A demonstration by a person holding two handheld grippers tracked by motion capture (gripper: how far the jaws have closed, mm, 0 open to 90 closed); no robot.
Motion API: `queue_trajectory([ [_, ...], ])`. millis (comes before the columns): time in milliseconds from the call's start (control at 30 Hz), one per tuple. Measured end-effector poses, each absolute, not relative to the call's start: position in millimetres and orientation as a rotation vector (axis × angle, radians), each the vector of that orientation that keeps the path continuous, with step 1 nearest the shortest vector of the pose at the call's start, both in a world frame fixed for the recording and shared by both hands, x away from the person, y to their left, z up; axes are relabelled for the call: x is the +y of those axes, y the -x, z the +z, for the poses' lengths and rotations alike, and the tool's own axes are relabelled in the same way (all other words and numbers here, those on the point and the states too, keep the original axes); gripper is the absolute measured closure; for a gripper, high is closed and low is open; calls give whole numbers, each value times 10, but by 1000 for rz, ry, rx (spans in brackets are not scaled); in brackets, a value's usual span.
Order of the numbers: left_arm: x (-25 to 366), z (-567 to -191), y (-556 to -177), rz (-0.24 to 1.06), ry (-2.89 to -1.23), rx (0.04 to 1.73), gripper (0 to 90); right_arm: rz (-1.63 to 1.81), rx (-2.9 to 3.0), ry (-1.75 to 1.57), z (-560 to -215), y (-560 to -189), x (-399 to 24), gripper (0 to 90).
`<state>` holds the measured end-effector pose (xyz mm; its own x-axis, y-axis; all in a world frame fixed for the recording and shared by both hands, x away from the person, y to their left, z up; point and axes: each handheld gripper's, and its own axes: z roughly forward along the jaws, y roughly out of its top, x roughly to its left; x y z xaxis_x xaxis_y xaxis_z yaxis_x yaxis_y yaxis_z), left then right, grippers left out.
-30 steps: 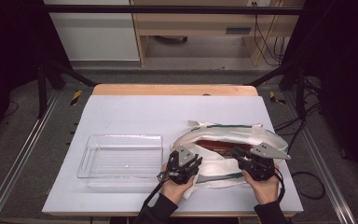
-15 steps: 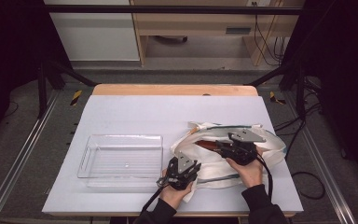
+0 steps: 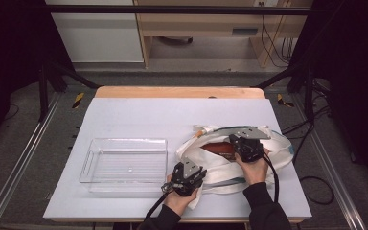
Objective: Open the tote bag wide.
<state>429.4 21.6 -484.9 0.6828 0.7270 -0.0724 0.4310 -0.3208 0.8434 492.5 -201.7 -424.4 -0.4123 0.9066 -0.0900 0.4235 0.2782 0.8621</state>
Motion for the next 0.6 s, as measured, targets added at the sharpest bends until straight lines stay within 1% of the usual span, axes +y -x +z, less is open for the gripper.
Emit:
queue_trajectory([
  [100, 211, -4851, -4294, 396, -1968, 897, 772, 1074, 1929, -1225, -4239, -4998, -2019, 891],
  [333, 208, -4854, -4303, 385, -1973, 897, 771, 1017, 1915, -1296, -4390, -5193, -2001, 888],
  [567, 207, -4854, -4305, 381, -1971, 897, 755, 972, 1935, -1308, -4405, -5249, -1985, 875],
  [600, 215, -4846, -4309, 364, -1973, 896, 744, 980, 1933, -1302, -4393, -5229, -1988, 839],
])
